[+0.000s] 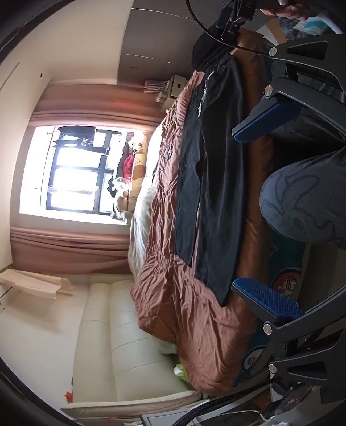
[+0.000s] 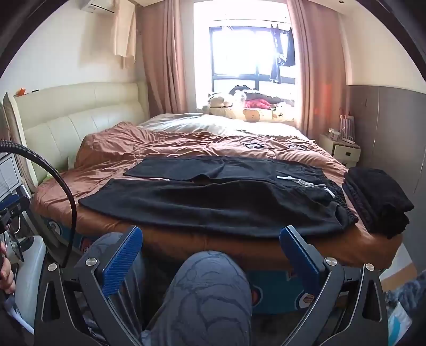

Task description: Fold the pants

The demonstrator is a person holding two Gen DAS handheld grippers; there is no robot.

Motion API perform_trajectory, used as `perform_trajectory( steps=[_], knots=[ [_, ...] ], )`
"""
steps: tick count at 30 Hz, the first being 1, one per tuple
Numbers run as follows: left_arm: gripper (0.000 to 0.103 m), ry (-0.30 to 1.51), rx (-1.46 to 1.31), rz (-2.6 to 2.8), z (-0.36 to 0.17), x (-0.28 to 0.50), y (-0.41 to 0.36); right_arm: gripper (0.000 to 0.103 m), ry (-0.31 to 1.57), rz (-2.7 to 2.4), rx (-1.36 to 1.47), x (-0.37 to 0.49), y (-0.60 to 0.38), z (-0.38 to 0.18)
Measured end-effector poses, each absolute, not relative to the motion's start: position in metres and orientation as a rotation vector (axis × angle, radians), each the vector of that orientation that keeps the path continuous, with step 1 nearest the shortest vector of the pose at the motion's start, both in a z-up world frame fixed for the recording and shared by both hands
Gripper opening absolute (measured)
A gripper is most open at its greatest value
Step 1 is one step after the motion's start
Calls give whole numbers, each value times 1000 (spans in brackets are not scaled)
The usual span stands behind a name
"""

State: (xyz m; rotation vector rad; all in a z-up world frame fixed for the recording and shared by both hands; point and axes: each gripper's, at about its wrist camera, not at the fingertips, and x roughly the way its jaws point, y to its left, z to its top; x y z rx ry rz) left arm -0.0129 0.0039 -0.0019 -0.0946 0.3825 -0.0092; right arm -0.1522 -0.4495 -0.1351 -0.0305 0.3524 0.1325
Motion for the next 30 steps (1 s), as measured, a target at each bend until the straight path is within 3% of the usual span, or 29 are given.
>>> perform_trajectory(
  steps=[30],
  knots=[
    [103,367,-105,29,5,-9,12,103,350,112,-65,-149,-451,-122]
  ],
)
